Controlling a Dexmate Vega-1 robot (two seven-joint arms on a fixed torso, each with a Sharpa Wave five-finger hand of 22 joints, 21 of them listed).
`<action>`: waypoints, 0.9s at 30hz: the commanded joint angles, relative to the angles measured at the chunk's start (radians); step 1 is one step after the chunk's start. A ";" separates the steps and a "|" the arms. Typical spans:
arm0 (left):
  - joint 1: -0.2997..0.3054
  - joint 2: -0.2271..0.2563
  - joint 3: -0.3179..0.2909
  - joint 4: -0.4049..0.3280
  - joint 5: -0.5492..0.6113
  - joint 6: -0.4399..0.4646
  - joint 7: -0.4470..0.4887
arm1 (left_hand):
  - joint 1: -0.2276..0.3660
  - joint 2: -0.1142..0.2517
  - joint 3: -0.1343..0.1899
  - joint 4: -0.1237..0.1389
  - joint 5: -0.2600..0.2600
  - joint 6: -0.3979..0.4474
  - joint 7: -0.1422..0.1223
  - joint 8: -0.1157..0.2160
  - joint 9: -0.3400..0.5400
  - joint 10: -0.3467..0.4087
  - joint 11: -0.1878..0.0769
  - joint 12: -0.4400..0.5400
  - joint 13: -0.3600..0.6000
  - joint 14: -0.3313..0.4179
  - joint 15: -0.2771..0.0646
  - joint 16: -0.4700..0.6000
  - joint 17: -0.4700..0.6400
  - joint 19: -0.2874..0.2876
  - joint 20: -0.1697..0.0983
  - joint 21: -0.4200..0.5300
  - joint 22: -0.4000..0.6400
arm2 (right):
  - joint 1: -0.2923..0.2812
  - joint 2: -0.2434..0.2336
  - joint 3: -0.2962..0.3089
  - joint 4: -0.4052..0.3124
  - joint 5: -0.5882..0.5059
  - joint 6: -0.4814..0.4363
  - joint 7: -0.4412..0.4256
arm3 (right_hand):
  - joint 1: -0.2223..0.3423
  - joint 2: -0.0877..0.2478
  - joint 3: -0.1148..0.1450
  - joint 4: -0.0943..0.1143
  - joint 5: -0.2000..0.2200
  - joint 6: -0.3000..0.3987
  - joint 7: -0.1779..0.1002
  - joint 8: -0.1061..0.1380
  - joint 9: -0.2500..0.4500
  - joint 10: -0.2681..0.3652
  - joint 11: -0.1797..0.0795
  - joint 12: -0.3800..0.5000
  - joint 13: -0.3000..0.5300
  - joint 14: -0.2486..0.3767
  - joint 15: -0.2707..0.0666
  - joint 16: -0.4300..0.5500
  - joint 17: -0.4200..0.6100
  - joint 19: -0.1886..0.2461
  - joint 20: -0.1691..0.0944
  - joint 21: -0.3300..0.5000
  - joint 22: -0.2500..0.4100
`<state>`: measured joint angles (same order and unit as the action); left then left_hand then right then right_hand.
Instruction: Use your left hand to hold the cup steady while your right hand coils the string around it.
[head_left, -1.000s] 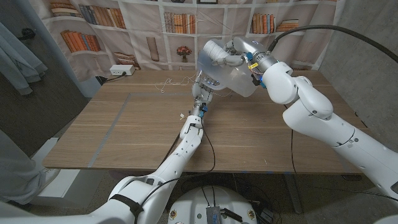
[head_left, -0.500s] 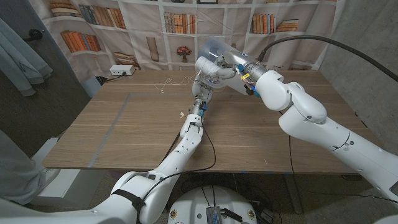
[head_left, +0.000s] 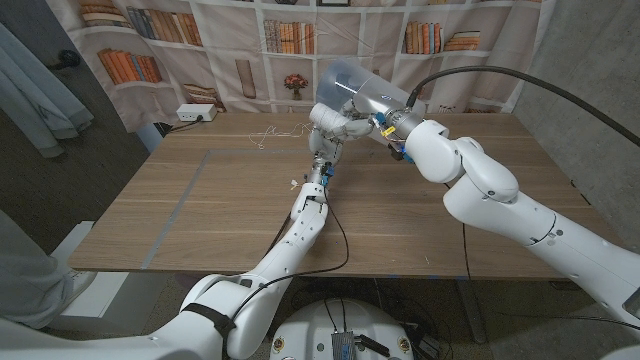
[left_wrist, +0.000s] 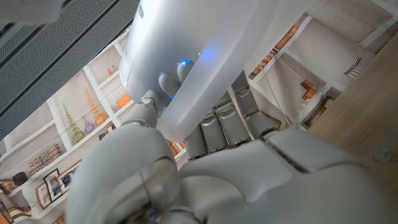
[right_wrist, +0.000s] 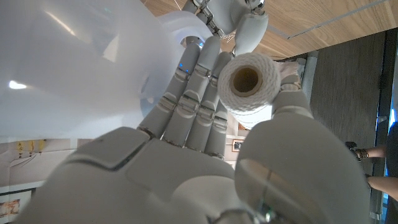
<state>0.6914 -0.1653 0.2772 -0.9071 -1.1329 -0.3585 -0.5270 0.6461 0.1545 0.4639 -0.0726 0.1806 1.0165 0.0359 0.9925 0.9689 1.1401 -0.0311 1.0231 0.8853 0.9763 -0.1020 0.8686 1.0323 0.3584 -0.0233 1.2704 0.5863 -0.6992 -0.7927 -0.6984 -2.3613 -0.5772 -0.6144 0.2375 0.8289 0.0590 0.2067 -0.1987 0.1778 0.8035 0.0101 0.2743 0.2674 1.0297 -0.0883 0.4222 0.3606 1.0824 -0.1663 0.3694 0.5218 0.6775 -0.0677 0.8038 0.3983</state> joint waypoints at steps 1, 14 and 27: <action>0.002 -0.016 -0.016 -0.020 -0.043 0.051 0.003 | 0.001 0.007 0.001 0.004 0.007 0.020 0.021 -0.001 0.006 0.008 -0.001 0.000 -0.002 -0.002 0.000 -0.002 0.004 -0.004 0.002 -0.037 -0.396 | -0.021 0.005 -0.013 -0.002 -0.010 -0.035 0.019 | 0.108 0.116 0.236 0.071 0.007 0.111 -0.103 0.003 0.002 0.078 -0.075 0.002 0.002 0.024 -0.071 0.000 0.004 -0.006 -0.097 0.008 0.004; 0.002 -0.038 -0.044 -0.021 -0.113 0.125 -0.032 | -0.003 0.007 0.004 0.010 0.008 0.013 0.023 0.000 0.006 0.003 -0.003 -0.005 -0.008 0.001 0.004 -0.007 0.001 -0.003 0.003 -0.044 -0.396 | -0.027 0.001 -0.021 0.006 0.004 -0.075 0.030 | 0.106 0.116 0.238 0.070 0.007 0.111 -0.102 0.002 0.002 0.079 -0.074 -0.001 0.003 0.024 -0.070 -0.003 0.007 -0.010 -0.096 0.021 0.004; -0.009 -0.050 -0.053 -0.005 -0.144 0.194 -0.065 | -0.008 0.009 0.012 0.018 0.009 0.009 0.020 -0.002 -0.003 0.005 -0.003 -0.004 -0.013 0.002 0.002 -0.012 0.007 -0.001 0.003 -0.052 -0.395 | -0.033 -0.010 -0.029 0.026 0.034 -0.099 0.023 | 0.104 0.115 0.240 0.070 0.007 0.113 -0.103 -0.001 0.002 0.082 -0.073 -0.003 0.003 0.025 -0.070 -0.005 0.011 -0.015 -0.096 0.035 0.004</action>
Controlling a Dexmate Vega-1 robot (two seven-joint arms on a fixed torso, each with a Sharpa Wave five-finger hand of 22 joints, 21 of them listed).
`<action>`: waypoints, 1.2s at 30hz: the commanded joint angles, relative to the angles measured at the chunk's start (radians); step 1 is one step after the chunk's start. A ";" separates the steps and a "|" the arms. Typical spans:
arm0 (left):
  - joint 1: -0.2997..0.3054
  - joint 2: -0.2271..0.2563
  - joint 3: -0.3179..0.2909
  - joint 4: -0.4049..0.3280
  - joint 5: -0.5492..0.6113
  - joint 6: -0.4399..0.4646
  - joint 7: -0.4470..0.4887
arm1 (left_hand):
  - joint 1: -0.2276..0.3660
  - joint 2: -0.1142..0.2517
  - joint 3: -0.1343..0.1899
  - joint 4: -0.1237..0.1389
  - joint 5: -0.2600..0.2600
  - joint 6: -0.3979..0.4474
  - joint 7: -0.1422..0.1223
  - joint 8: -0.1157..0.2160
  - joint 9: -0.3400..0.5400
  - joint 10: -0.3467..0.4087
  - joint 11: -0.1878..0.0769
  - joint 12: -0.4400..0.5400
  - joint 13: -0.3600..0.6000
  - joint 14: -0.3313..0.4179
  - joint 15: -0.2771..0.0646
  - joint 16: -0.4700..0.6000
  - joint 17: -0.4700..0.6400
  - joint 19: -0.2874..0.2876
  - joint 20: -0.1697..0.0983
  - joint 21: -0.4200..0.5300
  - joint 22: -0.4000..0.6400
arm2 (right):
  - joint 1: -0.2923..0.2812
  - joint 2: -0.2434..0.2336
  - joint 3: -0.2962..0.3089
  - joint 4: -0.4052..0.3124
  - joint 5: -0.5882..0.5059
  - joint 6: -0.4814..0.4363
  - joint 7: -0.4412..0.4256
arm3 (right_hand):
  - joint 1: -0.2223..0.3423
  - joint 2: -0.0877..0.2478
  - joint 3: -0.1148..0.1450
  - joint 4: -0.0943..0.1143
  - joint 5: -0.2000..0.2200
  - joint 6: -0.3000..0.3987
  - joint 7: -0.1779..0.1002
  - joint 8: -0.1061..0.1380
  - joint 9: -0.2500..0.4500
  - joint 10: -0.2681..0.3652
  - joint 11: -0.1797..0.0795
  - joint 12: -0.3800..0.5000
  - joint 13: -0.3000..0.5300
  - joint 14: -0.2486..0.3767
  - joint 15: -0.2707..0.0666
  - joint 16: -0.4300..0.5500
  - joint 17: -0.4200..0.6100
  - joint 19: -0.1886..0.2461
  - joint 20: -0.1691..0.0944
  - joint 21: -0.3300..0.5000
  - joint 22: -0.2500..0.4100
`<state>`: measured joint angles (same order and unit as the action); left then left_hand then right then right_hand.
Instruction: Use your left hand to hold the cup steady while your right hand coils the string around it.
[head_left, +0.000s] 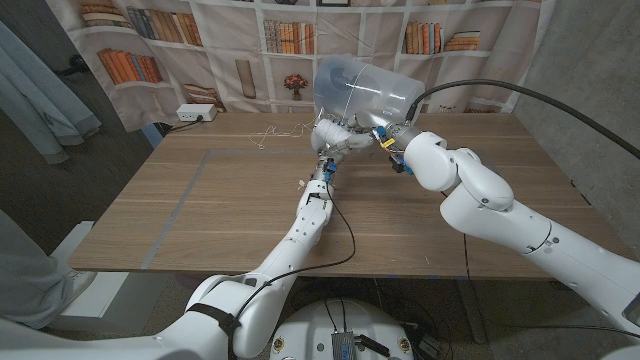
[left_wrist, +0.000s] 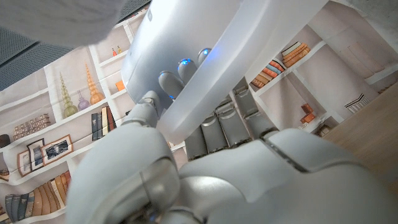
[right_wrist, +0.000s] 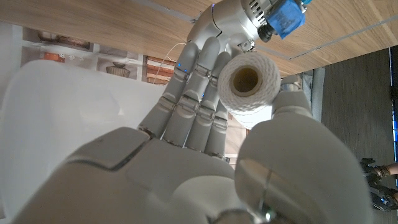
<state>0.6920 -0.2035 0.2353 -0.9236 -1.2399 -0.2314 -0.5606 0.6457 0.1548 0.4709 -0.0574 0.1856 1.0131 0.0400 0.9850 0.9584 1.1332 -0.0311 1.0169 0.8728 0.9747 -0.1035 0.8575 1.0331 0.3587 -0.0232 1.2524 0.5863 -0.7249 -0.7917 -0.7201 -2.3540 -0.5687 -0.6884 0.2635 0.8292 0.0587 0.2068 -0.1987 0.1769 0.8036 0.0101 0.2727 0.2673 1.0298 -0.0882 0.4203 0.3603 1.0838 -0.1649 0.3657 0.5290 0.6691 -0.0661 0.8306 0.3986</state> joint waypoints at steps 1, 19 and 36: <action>-0.013 -0.012 -0.011 0.017 -0.038 0.070 -0.037 | -0.009 0.009 0.005 0.004 0.004 0.013 0.017 0.002 0.002 0.012 -0.001 0.000 -0.003 0.003 0.003 -0.002 0.005 -0.003 0.003 -0.034 -0.395 | -0.008 -0.013 -0.007 0.020 0.028 -0.027 -0.004 | 0.103 0.115 0.240 0.070 0.007 0.113 -0.102 0.001 0.002 0.081 -0.073 -0.002 0.003 0.024 -0.072 -0.002 0.004 -0.007 -0.098 0.009 0.003; -0.040 -0.007 -0.030 0.040 -0.060 0.136 -0.098 | -0.012 0.009 0.015 0.008 0.004 0.005 0.013 0.004 -0.004 0.010 -0.008 -0.004 -0.012 0.008 -0.001 -0.008 0.010 0.006 0.003 -0.042 -0.395 | -0.015 -0.044 -0.014 0.053 0.080 -0.059 -0.026 | 0.102 0.114 0.243 0.068 0.007 0.112 -0.103 -0.002 0.003 0.081 -0.074 -0.006 0.006 0.025 -0.071 -0.005 0.009 -0.015 -0.099 0.027 0.002; -0.023 -0.007 -0.033 0.015 -0.066 0.149 -0.113 | -0.014 0.007 0.018 0.010 0.003 0.002 0.016 0.012 0.000 0.007 -0.009 0.004 -0.001 0.009 -0.001 -0.018 0.010 0.007 0.004 -0.043 -0.393 | -0.008 -0.084 -0.013 0.058 0.100 -0.080 -0.046 | 0.099 0.114 0.245 0.068 0.007 0.111 -0.103 -0.004 0.006 0.081 -0.073 -0.008 0.009 0.026 -0.072 -0.008 0.013 -0.021 -0.099 0.041 0.000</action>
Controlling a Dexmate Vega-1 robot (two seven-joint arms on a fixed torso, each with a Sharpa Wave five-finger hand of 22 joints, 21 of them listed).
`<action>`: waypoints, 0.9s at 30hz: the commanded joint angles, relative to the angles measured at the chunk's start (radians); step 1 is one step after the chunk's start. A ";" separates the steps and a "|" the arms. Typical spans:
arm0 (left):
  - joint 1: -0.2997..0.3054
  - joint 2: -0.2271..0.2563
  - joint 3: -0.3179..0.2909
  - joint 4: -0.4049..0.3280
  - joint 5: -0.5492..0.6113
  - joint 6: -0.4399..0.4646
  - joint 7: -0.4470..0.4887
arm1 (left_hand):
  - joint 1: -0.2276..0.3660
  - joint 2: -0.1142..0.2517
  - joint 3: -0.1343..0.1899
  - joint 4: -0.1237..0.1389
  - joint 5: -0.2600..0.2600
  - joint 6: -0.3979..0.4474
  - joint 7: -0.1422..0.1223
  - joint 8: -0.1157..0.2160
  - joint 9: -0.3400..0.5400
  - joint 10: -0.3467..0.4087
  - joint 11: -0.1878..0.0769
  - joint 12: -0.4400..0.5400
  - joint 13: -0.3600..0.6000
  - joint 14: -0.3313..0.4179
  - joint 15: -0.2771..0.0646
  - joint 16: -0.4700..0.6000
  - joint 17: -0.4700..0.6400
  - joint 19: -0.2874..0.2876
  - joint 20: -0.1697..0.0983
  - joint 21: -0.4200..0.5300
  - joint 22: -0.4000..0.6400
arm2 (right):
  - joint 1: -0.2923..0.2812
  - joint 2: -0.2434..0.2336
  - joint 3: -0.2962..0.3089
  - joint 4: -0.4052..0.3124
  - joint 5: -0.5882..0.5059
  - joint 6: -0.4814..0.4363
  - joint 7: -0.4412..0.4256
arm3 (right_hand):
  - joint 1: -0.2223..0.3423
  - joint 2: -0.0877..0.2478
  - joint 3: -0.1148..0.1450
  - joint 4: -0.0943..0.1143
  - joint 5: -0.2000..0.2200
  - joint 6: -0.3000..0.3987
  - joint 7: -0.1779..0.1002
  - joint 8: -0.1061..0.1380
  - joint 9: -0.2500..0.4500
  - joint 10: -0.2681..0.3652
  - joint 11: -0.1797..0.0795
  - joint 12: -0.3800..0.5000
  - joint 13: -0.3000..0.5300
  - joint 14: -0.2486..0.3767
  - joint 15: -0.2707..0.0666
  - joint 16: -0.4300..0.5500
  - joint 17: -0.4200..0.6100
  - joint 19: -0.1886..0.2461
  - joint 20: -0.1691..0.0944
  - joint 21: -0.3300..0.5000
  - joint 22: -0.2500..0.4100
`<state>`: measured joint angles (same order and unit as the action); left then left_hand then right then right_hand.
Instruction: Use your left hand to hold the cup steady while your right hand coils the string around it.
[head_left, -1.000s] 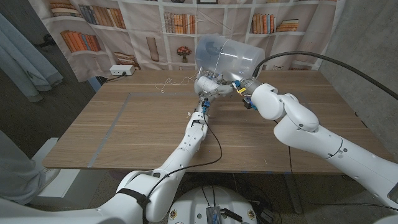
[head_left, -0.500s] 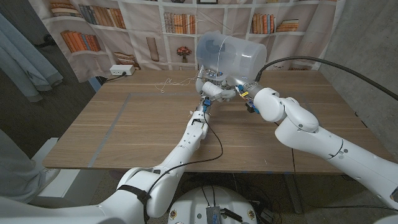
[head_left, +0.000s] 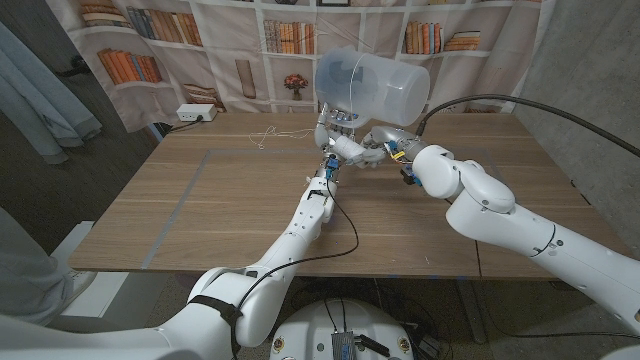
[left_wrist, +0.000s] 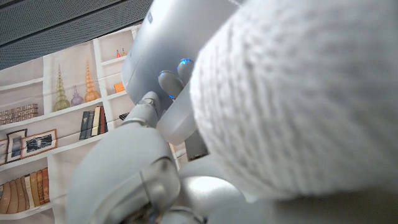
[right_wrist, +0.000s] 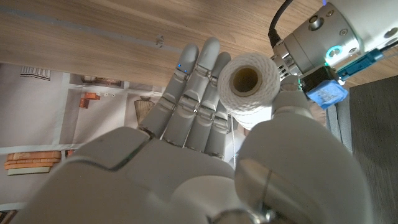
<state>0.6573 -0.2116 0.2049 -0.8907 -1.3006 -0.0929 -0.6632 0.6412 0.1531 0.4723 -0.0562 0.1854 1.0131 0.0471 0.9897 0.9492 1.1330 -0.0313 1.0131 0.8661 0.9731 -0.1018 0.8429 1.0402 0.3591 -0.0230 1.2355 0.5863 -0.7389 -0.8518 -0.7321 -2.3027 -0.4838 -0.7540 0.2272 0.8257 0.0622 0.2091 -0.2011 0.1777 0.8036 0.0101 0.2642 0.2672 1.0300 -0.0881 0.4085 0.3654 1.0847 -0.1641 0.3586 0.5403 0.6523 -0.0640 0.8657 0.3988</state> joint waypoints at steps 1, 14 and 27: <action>0.011 0.001 -0.002 -0.018 -0.006 0.011 -0.012 | -0.010 0.009 0.016 0.009 0.003 0.001 0.007 0.007 0.008 0.007 -0.009 0.009 0.007 0.010 -0.002 -0.002 0.006 0.008 0.003 -0.025 -0.393 | 0.006 -0.024 -0.002 0.007 0.016 -0.017 -0.010 | 0.103 0.110 0.243 0.070 0.006 0.112 -0.103 0.005 0.006 0.081 -0.074 0.004 0.004 0.025 -0.073 -0.001 0.002 -0.004 -0.101 0.008 0.000; 0.004 -0.004 -0.006 -0.021 -0.025 0.036 -0.060 | -0.013 0.007 0.021 0.011 0.003 0.006 0.008 0.006 -0.005 0.011 -0.014 0.004 -0.005 0.023 -0.005 -0.008 -0.001 0.019 -0.003 -0.032 -0.397 | 0.009 -0.048 -0.002 0.012 0.031 -0.036 -0.013 | 0.101 0.110 0.245 0.069 0.006 0.112 -0.103 0.003 0.006 0.083 -0.074 0.001 0.004 0.026 -0.072 -0.003 0.005 -0.008 -0.102 0.020 -0.002; 0.005 0.000 -0.011 -0.027 -0.029 0.032 -0.063 | -0.015 0.004 0.025 0.010 0.003 0.007 0.008 0.012 -0.001 0.011 -0.014 0.000 -0.015 0.027 -0.004 -0.013 0.003 0.022 -0.002 -0.033 -0.395 | 0.008 -0.077 0.003 0.011 0.039 -0.048 -0.013 | 0.100 0.109 0.246 0.068 0.006 0.113 -0.103 0.002 0.007 0.082 -0.074 -0.001 0.005 0.026 -0.072 -0.005 0.008 -0.014 -0.102 0.030 -0.004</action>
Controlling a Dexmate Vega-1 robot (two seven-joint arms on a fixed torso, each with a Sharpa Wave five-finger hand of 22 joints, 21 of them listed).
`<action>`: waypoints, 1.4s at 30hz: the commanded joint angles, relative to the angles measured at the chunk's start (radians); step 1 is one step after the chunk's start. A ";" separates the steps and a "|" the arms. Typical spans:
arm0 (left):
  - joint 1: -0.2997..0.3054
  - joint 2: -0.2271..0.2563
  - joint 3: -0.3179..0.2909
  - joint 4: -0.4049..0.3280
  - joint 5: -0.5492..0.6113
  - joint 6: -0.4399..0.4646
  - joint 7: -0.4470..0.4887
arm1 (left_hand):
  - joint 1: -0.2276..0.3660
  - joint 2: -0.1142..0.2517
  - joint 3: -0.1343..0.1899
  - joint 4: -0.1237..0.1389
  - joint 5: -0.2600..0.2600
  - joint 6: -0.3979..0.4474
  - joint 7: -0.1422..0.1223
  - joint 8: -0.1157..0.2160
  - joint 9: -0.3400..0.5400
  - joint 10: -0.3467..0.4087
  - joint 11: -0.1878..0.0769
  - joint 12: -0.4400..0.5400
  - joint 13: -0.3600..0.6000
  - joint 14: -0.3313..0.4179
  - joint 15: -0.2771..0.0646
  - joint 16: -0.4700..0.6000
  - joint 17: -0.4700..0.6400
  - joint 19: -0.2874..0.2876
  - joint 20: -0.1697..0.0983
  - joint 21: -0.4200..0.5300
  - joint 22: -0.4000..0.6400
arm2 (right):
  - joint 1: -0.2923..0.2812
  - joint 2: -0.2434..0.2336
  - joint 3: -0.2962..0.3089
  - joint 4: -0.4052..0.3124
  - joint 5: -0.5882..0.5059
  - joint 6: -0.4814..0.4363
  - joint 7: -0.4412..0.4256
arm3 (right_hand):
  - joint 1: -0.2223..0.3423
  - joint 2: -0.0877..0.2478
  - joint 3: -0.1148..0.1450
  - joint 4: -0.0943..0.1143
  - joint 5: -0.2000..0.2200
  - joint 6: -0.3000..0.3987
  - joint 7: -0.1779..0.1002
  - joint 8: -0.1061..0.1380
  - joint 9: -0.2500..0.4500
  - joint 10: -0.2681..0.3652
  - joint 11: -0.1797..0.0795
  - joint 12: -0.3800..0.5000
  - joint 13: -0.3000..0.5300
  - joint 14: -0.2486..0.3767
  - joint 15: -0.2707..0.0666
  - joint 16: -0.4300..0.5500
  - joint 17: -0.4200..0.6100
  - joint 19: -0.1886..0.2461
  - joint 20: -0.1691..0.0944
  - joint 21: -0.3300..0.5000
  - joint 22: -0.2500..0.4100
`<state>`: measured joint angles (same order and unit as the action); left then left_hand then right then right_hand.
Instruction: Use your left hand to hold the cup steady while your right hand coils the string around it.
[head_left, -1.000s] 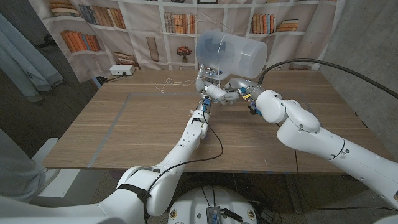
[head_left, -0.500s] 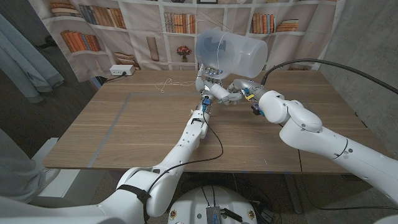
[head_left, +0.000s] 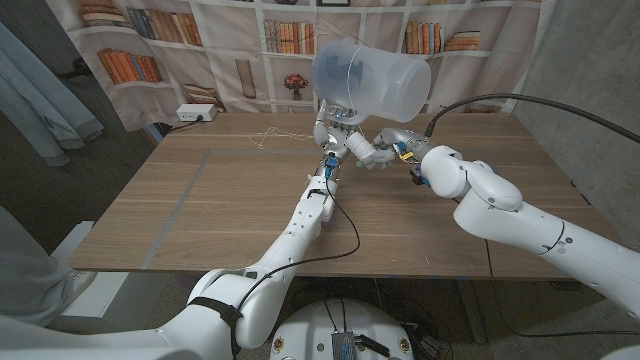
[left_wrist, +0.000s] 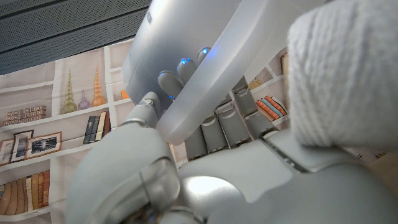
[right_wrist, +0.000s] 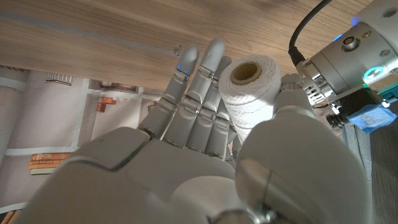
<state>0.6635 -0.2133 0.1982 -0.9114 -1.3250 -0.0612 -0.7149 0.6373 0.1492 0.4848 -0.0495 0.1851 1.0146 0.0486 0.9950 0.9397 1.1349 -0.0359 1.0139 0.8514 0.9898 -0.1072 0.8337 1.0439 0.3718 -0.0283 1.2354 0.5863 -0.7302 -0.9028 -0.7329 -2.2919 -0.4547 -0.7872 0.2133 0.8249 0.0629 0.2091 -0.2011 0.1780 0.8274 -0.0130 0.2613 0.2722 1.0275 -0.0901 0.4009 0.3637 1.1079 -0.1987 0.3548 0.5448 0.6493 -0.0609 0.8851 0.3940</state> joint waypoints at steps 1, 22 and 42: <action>0.000 0.002 -0.004 -0.007 -0.004 0.000 -0.010 | -0.012 0.008 0.012 0.003 0.003 0.003 0.007 0.009 0.013 0.008 -0.010 -0.002 -0.001 0.007 0.001 -0.003 0.002 0.008 0.003 -0.033 -0.395 | -0.002 -0.027 0.005 0.000 0.011 -0.018 0.000 | 0.101 0.108 0.246 0.068 0.006 0.089 -0.079 0.004 0.002 0.085 -0.072 0.006 0.007 0.003 -0.038 -0.001 0.004 -0.011 -0.105 0.011 0.000; 0.005 0.003 -0.006 -0.012 -0.017 0.024 -0.014 | -0.015 0.010 0.015 0.003 0.003 0.001 0.006 0.011 0.008 0.007 -0.009 0.003 0.003 0.010 0.001 -0.010 0.007 0.008 0.003 -0.034 -0.394 | 0.044 -0.068 0.009 0.049 -0.015 -0.046 0.008 | 0.097 0.107 0.249 0.068 0.006 0.088 -0.080 0.001 0.003 0.087 -0.072 0.002 0.007 0.003 -0.038 -0.005 0.008 -0.017 -0.104 0.030 -0.005; 0.025 0.026 -0.003 -0.031 -0.011 0.014 0.002 | -0.016 0.009 0.015 0.000 0.003 0.000 0.003 0.021 0.014 0.009 -0.010 0.004 0.001 0.014 0.000 -0.014 0.011 0.009 0.003 -0.033 -0.393 | 0.044 -0.089 0.023 0.043 -0.053 -0.031 0.012 | 0.095 0.106 0.252 0.067 0.006 0.089 -0.082 -0.001 0.004 0.088 -0.073 -0.002 0.009 0.006 -0.038 -0.008 0.012 -0.023 -0.106 0.047 -0.011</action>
<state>0.6835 -0.1963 0.1915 -0.9435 -1.3427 -0.0374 -0.7187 0.6280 0.1399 0.4946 -0.0480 0.1846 1.0145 0.0484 1.0029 0.9415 1.1350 -0.0362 1.0149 0.8521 0.9987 -0.1088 0.8189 1.0462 0.3718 -0.0283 1.2292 0.5862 -0.6824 -0.9790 -0.7209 -2.2391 -0.4839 -0.8292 0.2238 0.8238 0.0640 0.2092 -0.2011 0.1779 0.8292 -0.0153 0.2583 0.2720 1.0324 -0.0852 0.4009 0.3691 1.1096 -0.1964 0.3474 0.5541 0.6328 -0.0589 0.9257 0.3837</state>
